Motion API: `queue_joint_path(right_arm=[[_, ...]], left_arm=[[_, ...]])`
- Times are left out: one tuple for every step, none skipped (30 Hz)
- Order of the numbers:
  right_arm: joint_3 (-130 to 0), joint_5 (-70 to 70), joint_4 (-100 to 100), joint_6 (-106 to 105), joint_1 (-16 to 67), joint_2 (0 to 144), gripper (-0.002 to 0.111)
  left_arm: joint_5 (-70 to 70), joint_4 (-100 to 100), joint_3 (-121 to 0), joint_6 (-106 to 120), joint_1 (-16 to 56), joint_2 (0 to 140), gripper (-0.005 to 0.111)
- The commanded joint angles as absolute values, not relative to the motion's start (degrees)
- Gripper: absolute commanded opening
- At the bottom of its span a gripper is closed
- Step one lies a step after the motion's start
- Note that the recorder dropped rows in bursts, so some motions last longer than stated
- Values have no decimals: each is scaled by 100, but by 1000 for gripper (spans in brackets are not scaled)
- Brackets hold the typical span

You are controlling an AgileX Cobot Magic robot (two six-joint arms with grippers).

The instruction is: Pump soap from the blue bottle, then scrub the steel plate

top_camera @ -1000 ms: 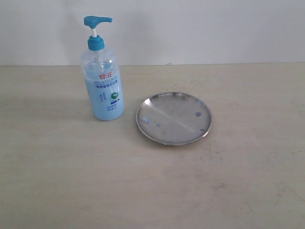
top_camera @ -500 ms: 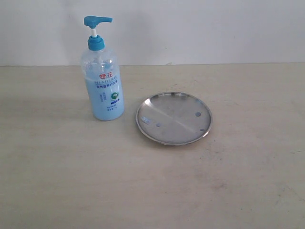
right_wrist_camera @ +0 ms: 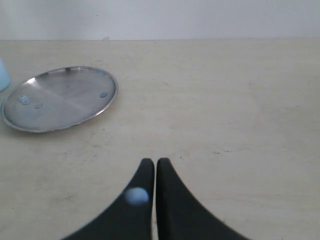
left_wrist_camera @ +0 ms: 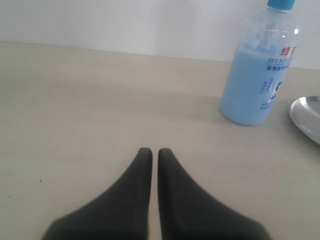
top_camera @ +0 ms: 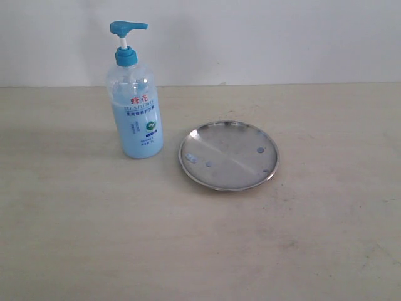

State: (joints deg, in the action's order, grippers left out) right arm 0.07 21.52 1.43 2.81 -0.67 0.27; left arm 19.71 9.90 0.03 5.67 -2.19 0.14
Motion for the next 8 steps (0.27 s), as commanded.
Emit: queue_joint_path(right_arm=[[0, 2134, 184, 248, -64, 0, 0], [0, 2134, 184, 248, -64, 0, 0], [0, 2134, 184, 248, -64, 0, 0], [0, 2134, 184, 248, -64, 0, 0], [0, 2134, 184, 248, -64, 0, 0], [0, 2134, 184, 248, -64, 0, 0], [0, 2134, 184, 248, -64, 0, 0], [0, 2134, 184, 248, -64, 0, 0]], left_arm=[[1949, 961, 0, 613, -214, 0, 4], [1949, 961, 0, 613, -214, 0, 4], [1949, 961, 0, 613, -214, 0, 4], [1949, 961, 0, 613, -214, 0, 4], [1949, 961, 0, 613, -214, 0, 4], [1949, 961, 0, 613, -214, 0, 4], [1949, 961, 0, 613, -214, 0, 4], [1949, 961, 0, 613, -214, 0, 4]])
